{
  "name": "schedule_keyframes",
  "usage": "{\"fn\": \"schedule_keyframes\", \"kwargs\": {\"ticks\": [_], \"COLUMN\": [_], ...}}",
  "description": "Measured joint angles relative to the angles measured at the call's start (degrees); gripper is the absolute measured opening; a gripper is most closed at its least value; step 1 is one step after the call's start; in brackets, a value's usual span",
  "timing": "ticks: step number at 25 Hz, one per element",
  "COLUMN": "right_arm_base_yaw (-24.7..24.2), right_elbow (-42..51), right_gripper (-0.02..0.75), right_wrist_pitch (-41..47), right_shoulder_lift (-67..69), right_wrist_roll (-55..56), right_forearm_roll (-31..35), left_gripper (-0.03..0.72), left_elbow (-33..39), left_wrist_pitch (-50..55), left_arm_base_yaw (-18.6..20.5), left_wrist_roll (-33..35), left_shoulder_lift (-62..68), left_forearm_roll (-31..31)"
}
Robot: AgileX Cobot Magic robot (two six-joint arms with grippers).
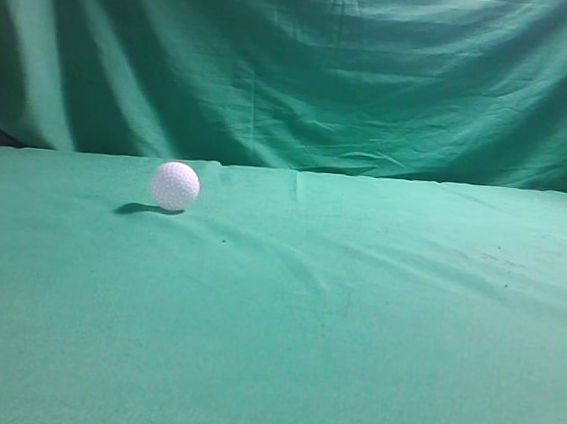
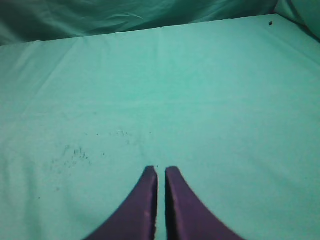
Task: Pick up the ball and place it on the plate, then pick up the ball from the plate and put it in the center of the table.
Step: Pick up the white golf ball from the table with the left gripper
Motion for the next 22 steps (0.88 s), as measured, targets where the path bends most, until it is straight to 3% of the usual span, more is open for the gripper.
{"fn": "schedule_keyframes", "kwargs": {"ticks": [22], "right_arm_base_yaw": [0.0], "right_elbow": [0.0], "right_gripper": [0.049], "right_wrist_pitch": [0.0], "right_shoulder_lift": [0.0], "right_wrist_roll": [0.0], "right_forearm_roll": [0.0], "left_gripper": [0.000], "left_elbow": [0.0], "left_wrist_pitch": [-0.3], "left_arm_base_yaw": [0.0], "left_wrist_roll": [0.0], "left_shoulder_lift": [0.0], "left_forearm_roll": [-0.2]}}
